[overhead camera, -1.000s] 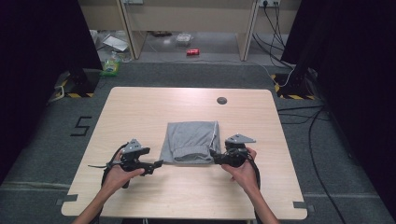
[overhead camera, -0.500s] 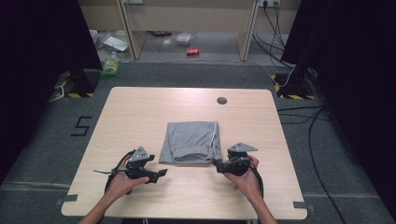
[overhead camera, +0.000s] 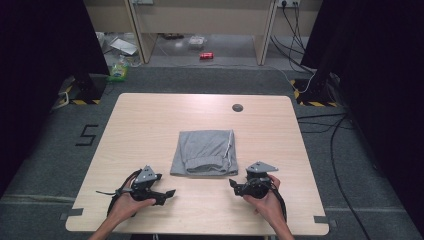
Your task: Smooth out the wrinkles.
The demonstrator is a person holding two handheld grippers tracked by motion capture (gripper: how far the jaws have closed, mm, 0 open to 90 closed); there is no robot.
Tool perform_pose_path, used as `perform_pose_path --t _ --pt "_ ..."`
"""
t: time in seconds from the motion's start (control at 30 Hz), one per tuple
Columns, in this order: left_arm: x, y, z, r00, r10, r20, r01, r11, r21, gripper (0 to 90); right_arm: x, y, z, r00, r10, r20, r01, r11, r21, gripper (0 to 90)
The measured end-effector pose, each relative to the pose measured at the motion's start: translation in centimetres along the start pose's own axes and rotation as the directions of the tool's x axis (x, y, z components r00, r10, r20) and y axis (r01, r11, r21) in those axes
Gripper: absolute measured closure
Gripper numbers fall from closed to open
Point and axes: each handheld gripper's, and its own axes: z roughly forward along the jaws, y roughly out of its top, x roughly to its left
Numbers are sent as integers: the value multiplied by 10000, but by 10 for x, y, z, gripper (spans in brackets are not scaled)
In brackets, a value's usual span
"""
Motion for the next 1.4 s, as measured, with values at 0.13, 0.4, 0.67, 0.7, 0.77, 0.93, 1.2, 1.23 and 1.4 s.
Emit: perform_pose_path --t 0.13,0.4,0.67,0.7,0.77,0.93,1.2,1.23,1.4 --pt "-4 -5 -5 9995 256 -165 -253 9995 183 155 2 -8 -2 9999 -155 14 154 9996 237 204" --pt "-5 -14 -13 9992 318 -250 -309 9988 381 155 5 -20 -7 9998 -179 95 174 9985 528 179" --pt "-8 -23 -21 9955 602 -726 -569 9973 472 147 4 -32 -8 9967 -632 503 587 9945 862 155" --pt "-8 -23 -22 9955 566 -759 -532 9975 466 146 5 -32 -7 9935 -918 676 853 9920 928 147" --pt "-8 -23 -22 9954 547 -782 -511 9976 468 146 6 -33 -7 9933 -912 713 847 9923 899 142" --pt "-8 -23 -22 9955 539 -780 -503 9976 478 144 7 -33 -5 9933 -994 595 944 9922 820 122" --pt "-8 -23 -22 9957 541 -756 -507 9976 471 144 6 -33 -4 9930 -1076 495 1036 9917 765 110" --pt "-8 -23 -22 9958 525 -752 -491 9977 461 143 6 -33 -4 9930 -1082 482 1044 9916 758 109" --pt "-7 -23 -21 9958 525 -755 -492 9978 452 144 6 -33 -2 9925 -1137 457 1103 9914 708 102"
